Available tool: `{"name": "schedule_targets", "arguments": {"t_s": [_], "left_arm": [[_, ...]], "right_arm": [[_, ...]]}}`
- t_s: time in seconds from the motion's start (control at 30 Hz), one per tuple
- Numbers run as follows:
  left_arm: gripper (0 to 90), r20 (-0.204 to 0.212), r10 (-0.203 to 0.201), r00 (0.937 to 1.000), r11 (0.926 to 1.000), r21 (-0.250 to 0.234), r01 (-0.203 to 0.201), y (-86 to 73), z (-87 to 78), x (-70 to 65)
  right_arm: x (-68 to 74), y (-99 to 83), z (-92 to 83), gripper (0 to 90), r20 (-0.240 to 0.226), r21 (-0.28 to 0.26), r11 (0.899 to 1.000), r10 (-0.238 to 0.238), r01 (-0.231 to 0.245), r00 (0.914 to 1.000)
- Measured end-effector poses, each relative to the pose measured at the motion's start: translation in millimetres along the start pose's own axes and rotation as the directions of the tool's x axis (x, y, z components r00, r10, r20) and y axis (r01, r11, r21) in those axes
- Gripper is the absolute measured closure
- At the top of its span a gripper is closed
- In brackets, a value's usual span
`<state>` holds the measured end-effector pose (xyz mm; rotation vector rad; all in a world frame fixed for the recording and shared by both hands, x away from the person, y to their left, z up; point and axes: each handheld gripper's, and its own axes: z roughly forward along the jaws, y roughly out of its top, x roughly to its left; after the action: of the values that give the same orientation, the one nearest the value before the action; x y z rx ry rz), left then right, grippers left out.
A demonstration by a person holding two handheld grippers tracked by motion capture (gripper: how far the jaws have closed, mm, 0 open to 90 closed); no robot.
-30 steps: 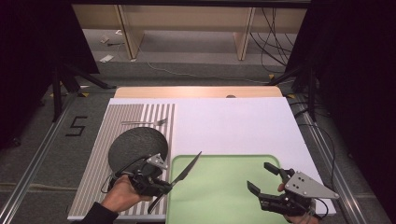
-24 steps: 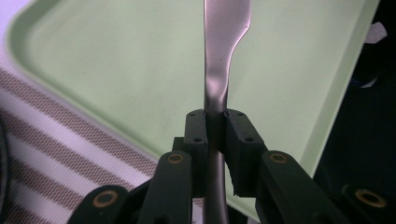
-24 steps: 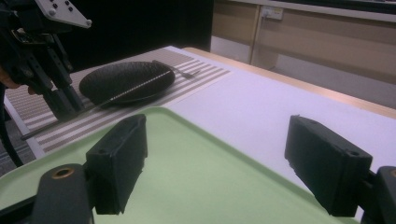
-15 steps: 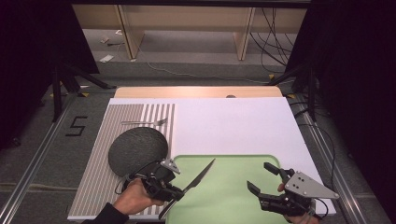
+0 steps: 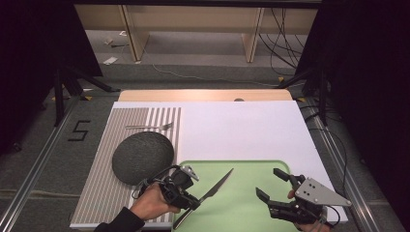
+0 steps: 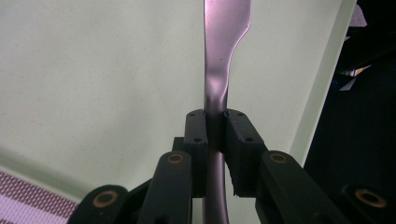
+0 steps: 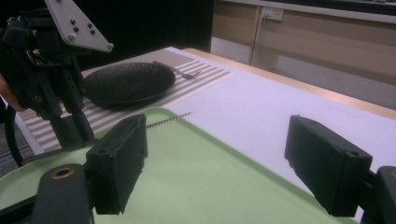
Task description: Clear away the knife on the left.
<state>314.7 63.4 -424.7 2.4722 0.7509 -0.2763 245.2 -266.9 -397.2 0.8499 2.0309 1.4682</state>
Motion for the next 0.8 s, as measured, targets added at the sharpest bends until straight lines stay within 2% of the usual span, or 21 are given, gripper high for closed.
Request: {"name": "schedule_targets", "arguments": {"t_s": [0.47, 0.6, 0.8], "left_arm": [[79.5, 0.017, -0.063, 0.9979, 0.996, 0.065, 0.062, 9.4, 21.2, 6.2], [79.4, 0.02, -0.084, 0.9962, 0.992, 0.095, 0.082, 10.4, 29.1, 10.0], [79.4, 0.015, -0.136, 0.9905, 0.9817, 0.136, 0.133, 10.5, 35.3, 16.0]], "right_arm": [[0.3, 0.0, 0.2, 22.0, -0.002, -0.001, 1.0, -0.002, 0.002, 1.0], [0.1, 0.0, 0.2, 22.0, -0.002, -0.001, 1.0, -0.001, 0.001, 1.0], [0.2, 0.0, 0.2, 22.0, -0.003, -0.002, 1.0, -0.003, 0.003, 1.0]]}}
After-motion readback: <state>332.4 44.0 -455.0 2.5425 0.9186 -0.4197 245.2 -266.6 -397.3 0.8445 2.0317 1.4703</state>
